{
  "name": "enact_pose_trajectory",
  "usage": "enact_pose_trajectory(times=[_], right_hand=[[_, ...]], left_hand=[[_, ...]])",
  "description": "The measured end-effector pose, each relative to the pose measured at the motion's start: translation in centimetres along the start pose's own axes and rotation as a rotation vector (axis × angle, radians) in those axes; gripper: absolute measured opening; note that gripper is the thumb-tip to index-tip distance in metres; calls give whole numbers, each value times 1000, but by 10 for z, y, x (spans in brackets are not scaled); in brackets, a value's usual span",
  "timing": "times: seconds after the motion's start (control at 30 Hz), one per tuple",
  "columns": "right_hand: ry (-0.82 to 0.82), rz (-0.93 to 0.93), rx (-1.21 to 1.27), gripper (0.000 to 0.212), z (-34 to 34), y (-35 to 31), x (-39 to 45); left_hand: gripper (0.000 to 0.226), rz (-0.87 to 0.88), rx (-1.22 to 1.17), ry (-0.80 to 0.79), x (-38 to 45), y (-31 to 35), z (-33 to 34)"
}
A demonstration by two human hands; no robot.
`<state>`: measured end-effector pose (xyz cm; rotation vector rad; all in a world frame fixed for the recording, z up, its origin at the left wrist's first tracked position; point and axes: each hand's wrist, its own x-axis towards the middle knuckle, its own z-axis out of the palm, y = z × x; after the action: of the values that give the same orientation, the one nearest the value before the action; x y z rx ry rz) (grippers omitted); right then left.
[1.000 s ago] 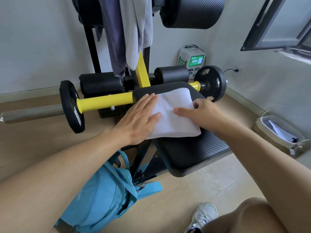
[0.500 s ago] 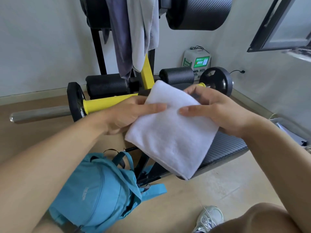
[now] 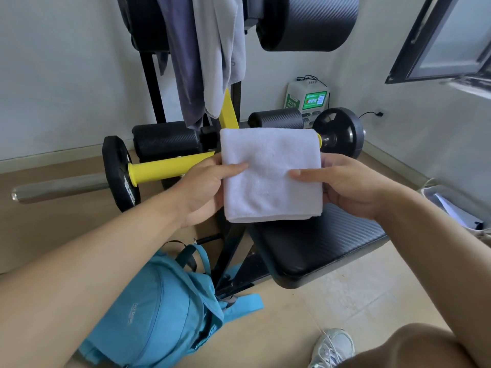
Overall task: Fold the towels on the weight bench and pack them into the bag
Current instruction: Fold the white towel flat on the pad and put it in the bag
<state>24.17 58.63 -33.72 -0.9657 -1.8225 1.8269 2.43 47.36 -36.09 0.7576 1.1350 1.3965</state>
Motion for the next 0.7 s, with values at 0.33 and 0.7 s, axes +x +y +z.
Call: enact_pose_trajectory(times=[0.33, 0.7], right_hand=[[106, -134, -14, 40, -10, 18, 9], [109, -285, -283, 42, -14, 20, 6]], left_hand=[[44, 119, 233, 105, 12, -12, -12], [35, 80, 321, -40, 3, -3, -14]])
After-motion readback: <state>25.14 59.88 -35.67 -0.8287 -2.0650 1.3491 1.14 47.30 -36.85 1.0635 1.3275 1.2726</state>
